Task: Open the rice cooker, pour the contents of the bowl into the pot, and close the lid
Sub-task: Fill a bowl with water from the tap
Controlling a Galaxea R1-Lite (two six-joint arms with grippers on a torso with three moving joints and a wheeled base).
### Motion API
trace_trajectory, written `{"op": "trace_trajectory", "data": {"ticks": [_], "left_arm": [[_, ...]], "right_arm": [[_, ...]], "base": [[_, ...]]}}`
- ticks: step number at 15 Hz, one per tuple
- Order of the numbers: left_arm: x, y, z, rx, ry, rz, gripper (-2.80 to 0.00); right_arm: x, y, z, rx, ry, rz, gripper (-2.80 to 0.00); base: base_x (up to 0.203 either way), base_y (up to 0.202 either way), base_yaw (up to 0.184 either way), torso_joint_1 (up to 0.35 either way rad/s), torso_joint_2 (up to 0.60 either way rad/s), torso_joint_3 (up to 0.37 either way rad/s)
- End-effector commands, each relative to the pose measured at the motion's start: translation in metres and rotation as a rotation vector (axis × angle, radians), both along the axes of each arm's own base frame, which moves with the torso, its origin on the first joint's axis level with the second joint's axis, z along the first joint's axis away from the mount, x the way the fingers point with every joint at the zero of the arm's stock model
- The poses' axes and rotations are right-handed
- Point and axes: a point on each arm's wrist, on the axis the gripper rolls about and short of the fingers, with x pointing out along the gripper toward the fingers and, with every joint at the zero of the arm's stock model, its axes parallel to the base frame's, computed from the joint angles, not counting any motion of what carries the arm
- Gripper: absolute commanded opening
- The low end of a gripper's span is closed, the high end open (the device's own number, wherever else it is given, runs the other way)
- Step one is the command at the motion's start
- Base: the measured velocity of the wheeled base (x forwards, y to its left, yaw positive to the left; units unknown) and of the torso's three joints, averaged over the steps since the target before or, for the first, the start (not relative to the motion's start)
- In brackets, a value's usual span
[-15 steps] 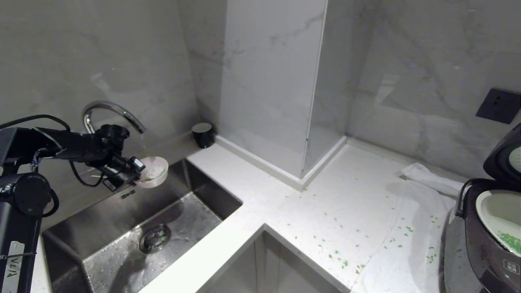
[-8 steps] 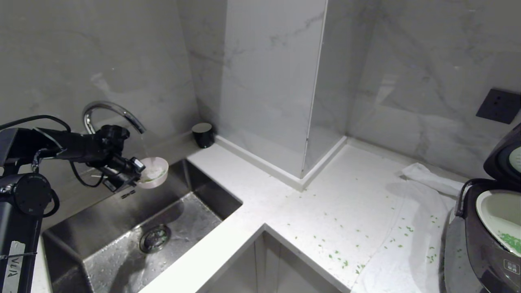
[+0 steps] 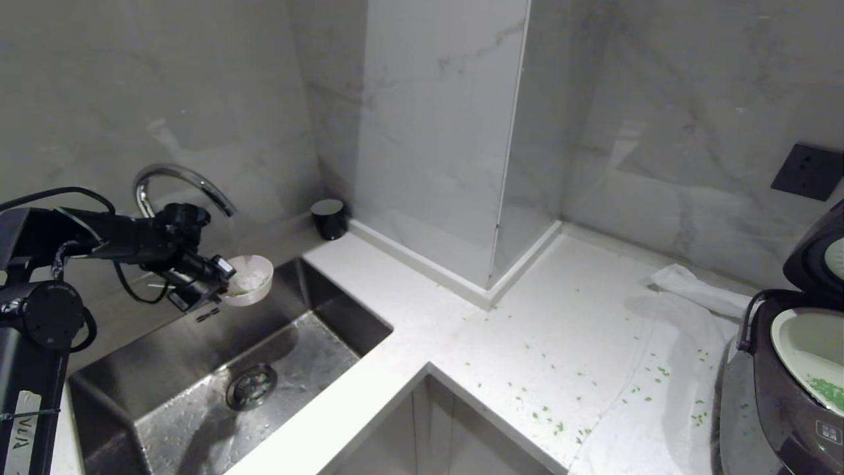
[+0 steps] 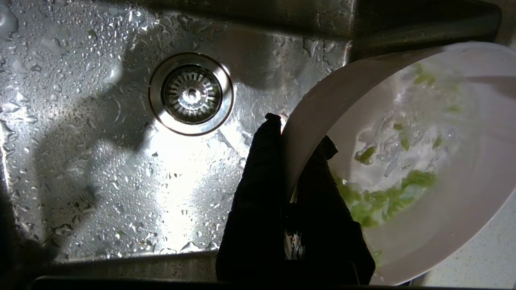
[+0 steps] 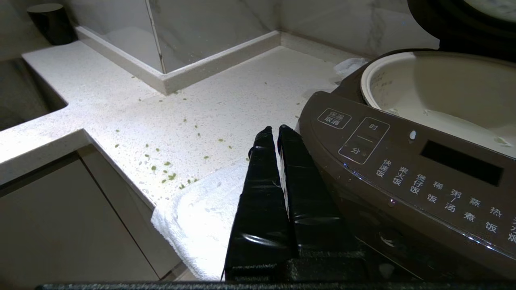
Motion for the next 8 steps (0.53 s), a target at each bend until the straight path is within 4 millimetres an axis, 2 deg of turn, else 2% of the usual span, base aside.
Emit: {"op": "trace_trajectory", "data": {"ticks": [1,8], "left_arm": [[-0.001,0.000,0.001,-0.003,0.002,0.004,-2.80],[-0.003,-0.010,0.004,-0.024,0.018,0.009,-2.80]], "right_arm": [[0.000,0.000,0.000,0.000,0.001,0.001,-2.80],[0.000,0.000,0.000,0.000,0.002,0.001,-2.80]], "base": [[0.000,0.000,0.000,0.000,0.00,0.000],[0.000,0.000,0.000,0.000,0.00,0.000]]}}
